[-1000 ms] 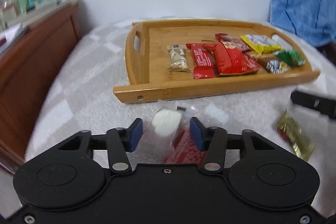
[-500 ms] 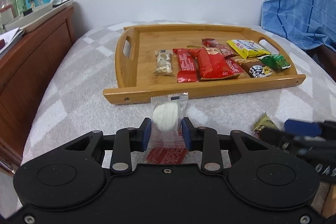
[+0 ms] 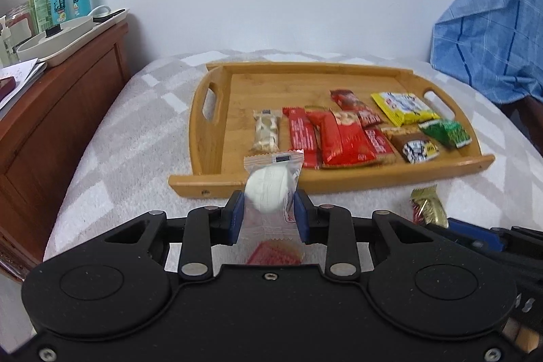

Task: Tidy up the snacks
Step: 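Place the white candy on the tray with the left tool while the right tool places the gold bag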

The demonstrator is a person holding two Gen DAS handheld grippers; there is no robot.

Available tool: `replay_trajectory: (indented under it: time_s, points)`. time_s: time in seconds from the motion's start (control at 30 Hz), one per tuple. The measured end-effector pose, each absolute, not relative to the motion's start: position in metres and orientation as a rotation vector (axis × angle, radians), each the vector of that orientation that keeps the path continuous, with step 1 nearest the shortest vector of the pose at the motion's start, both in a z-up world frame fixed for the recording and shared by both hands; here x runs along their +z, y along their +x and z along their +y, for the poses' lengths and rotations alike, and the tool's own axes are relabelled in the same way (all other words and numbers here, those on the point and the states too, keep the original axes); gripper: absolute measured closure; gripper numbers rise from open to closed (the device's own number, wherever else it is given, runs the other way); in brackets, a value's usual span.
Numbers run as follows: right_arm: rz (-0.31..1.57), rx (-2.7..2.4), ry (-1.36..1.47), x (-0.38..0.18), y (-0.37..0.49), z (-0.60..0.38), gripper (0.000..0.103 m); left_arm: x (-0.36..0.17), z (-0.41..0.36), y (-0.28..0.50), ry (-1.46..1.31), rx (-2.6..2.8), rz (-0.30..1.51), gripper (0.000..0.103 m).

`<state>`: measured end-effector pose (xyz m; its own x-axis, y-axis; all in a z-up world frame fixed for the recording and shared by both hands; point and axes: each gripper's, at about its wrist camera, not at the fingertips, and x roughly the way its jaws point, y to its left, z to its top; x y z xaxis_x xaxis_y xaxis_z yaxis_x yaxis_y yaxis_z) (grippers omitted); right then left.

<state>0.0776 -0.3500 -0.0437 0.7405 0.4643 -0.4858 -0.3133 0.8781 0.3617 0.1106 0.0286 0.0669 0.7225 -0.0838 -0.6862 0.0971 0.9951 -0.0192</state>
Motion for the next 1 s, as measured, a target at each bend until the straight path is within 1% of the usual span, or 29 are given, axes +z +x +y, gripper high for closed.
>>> replay_trajectory:
  time_s: [0.23, 0.5, 0.73, 1.0]
  points:
    - [0.537, 0.419, 0.312, -0.016, 0.122, -0.361, 0.073, 0.081, 0.030, 0.140, -0.001, -0.098, 0.734, 0.073]
    - [0.533, 0.398, 0.322, 0.001, 0.196, -0.365, 0.073, 0.090, 0.022, 0.193, -0.011, -0.094, 0.728, 0.073]
    - [0.612, 0.358, 0.293, -0.016, 0.251, -0.365, 0.073, 0.079, 0.000, 0.245, -0.020, -0.083, 0.750, 0.073]
    - [0.645, 0.348, 0.265, -0.031, 0.267, -0.358, 0.073, 0.051, -0.026, 0.278, 0.024, -0.067, 0.794, 0.073]
